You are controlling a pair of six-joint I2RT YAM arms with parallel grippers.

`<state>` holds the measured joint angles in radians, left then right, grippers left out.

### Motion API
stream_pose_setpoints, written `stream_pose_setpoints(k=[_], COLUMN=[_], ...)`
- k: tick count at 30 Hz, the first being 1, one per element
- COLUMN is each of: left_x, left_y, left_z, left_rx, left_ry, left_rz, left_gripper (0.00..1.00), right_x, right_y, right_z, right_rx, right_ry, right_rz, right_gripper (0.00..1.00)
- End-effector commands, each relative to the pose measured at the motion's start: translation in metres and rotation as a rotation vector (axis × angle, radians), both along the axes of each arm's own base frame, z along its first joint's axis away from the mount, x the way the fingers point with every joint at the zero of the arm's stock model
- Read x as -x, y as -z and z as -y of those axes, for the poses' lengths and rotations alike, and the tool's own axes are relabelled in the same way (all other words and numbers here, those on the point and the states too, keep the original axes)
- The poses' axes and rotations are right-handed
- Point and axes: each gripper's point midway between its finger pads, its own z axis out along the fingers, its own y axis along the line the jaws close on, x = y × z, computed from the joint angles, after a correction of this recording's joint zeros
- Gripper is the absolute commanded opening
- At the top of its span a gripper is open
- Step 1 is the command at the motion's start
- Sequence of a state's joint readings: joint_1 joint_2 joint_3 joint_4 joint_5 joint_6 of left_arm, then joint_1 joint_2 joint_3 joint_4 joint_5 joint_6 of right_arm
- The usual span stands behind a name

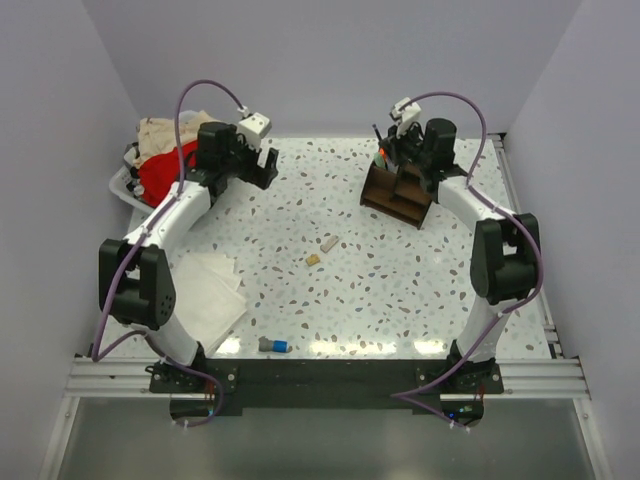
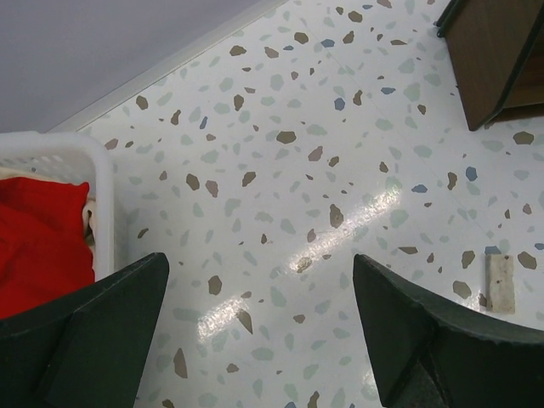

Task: Sort the stationery into containers
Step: Place the pen in the storage box, then pick up the stationery from the corner of the board.

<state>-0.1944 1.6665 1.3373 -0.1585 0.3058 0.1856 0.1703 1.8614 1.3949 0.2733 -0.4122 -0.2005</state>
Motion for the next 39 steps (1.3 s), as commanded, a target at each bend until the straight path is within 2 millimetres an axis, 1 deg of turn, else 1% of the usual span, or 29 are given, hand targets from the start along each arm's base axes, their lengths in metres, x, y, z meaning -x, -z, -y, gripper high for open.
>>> stream_pose_setpoints(k=[1,5,10,11,12,13,14,15,16,17,19,21,22,24,25,26,27,28,29,30,31,32,33,34,35,36,37,38,39], left_x=[-0.008,-0.008,-0.006,-0.006,-0.006,-0.007,-0.007,-0.007,-0.008,-0.008,-0.008,-0.008,-0.008,-0.006,-0.005,-0.001,0.001,0.002,0.005,0.005,0.005,0.007,0.009,0.012,0.018,0.031,0.040,0.055,0.070], left_y=[-0.017,-0.013,-0.014,-0.015,-0.015,-0.016,-0.017,-0.015,-0.016,-0.016,-0.019,-0.022,-0.024,-0.028,-0.030,-0.025,-0.031,-0.032,-0.024,-0.028,-0.027,-0.022,-0.021,-0.019,-0.018,-0.018,-0.015,-0.009,-0.006], left_z=[0.003,0.006,0.020,0.021,0.023,0.024,0.025,0.025,0.025,0.025,0.025,0.023,0.023,0.018,0.015,0.011,0.002,-0.003,-0.012,-0.030,-0.038,-0.047,-0.060,-0.063,-0.062,-0.056,-0.051,-0.038,-0.037], left_rx=[-0.030,-0.041,-0.058,-0.059,-0.061,-0.062,-0.061,-0.063,-0.064,-0.065,-0.063,-0.068,-0.073,-0.084,-0.090,-0.100,-0.106,-0.105,-0.107,-0.096,-0.069,-0.059,-0.048,-0.058,-0.069,-0.076,-0.130,-0.132,-0.160], left_ry=[0.007,0.008,0.040,0.042,0.046,0.050,0.052,0.054,0.055,0.052,0.050,0.045,0.045,0.031,0.022,0.012,-0.012,-0.032,-0.057,-0.108,-0.135,-0.152,-0.168,-0.149,-0.113,-0.046,0.045,0.137,0.167], left_rz=[0.042,0.036,0.046,0.048,0.051,0.055,0.058,0.056,0.058,0.060,0.071,0.084,0.091,0.105,0.111,0.104,0.122,0.132,0.117,0.122,0.112,0.096,0.081,0.073,0.066,0.056,0.068,0.051,0.025], left_gripper=[0.95,0.95,0.95,0.95,0.95,0.96,0.96,0.96,0.96,0.96,0.96,0.96,0.96,0.97,0.97,0.98,0.98,0.98,0.98,0.99,0.99,0.99,0.99,0.99,0.98,0.98,0.97,0.96,0.96], right_x=[-0.005,-0.005,-0.005,-0.004,-0.003,0.000,0.003,0.006,0.010,0.015,0.020,0.031,0.037,0.057,0.070,0.090,0.110,0.124,0.159,0.174,0.187,0.210,0.219,0.232,0.242,0.248,0.259,0.266,0.273], right_y=[-0.032,-0.033,-0.028,-0.026,-0.025,-0.029,-0.025,-0.025,-0.032,-0.030,-0.034,-0.048,-0.054,-0.066,-0.070,-0.058,-0.059,-0.062,-0.032,-0.021,-0.013,-0.003,0.003,0.013,0.018,0.023,0.034,0.035,0.037], right_z=[0.010,0.013,0.016,0.019,0.019,0.020,0.022,0.023,0.024,0.026,0.031,0.035,0.033,0.031,0.019,0.009,-0.004,-0.018,-0.036,-0.046,-0.051,-0.064,-0.069,-0.072,-0.083,-0.086,-0.088,-0.097,-0.103], right_rx=[-0.024,-0.031,-0.012,-0.006,-0.001,0.009,0.020,0.027,0.037,0.046,0.062,0.070,0.074,0.086,0.090,0.100,0.100,0.159,0.211,0.254,0.302,0.301,0.301,0.301,0.313,0.315,0.308,0.303,0.288], right_ry=[0.048,0.056,0.066,0.077,0.080,0.081,0.085,0.085,0.085,0.085,0.102,0.110,0.094,0.052,-0.040,-0.122,-0.226,-0.346,-0.444,-0.505,-0.572,-0.644,-0.669,-0.692,-0.726,-0.735,-0.743,-0.762,-0.783], right_rz=[0.135,0.153,0.154,0.150,0.145,0.151,0.128,0.119,0.126,0.103,0.097,0.093,0.098,0.084,0.087,0.015,-0.006,0.022,-0.127,-0.162,-0.165,-0.218,-0.234,-0.262,-0.257,-0.260,-0.291,-0.279,-0.284], right_gripper=[0.00,0.00,0.00,0.02,0.09,0.15,0.29,0.33,0.36,0.40,0.48,0.51,0.51,0.52,0.53,0.55,0.58,0.61,0.61,0.61,0.61,0.61,0.61,0.61,0.63,0.63,0.63,0.63,0.63])
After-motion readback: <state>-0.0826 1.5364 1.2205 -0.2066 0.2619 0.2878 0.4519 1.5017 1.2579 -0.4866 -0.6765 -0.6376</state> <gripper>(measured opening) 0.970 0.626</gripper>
